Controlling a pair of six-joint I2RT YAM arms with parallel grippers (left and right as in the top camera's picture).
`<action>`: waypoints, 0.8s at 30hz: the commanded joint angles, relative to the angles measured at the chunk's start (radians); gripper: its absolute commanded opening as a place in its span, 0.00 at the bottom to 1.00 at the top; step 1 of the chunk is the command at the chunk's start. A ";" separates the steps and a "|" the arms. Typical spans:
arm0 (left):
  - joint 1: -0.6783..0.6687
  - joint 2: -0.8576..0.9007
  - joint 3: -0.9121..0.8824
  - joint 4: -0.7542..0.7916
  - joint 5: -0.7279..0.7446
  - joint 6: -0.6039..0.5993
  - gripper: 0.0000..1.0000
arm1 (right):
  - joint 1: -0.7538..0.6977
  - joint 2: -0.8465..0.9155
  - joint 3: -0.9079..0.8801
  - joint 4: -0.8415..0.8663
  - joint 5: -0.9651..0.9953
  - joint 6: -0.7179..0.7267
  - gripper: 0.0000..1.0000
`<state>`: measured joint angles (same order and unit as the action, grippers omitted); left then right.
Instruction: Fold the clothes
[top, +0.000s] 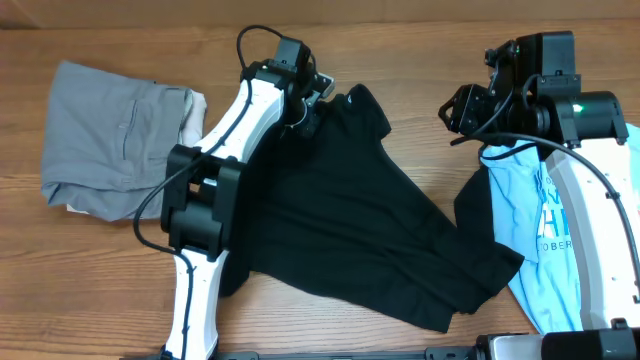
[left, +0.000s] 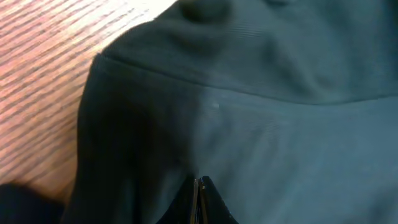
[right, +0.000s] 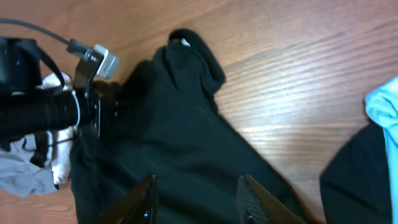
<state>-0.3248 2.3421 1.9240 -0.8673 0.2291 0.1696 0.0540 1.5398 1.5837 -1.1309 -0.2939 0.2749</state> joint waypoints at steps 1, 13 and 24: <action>0.003 0.021 0.010 0.039 -0.003 0.034 0.04 | 0.003 -0.018 0.006 -0.009 0.030 -0.014 0.44; 0.012 0.173 0.010 0.192 -0.160 -0.034 0.04 | 0.003 -0.018 0.006 -0.019 0.031 -0.013 0.41; 0.219 0.196 0.101 0.341 -0.236 -0.275 0.04 | 0.004 -0.005 -0.036 -0.075 0.037 -0.010 0.41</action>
<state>-0.2062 2.4828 1.9972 -0.5091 0.0731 0.0124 0.0540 1.5398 1.5764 -1.2041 -0.2722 0.2684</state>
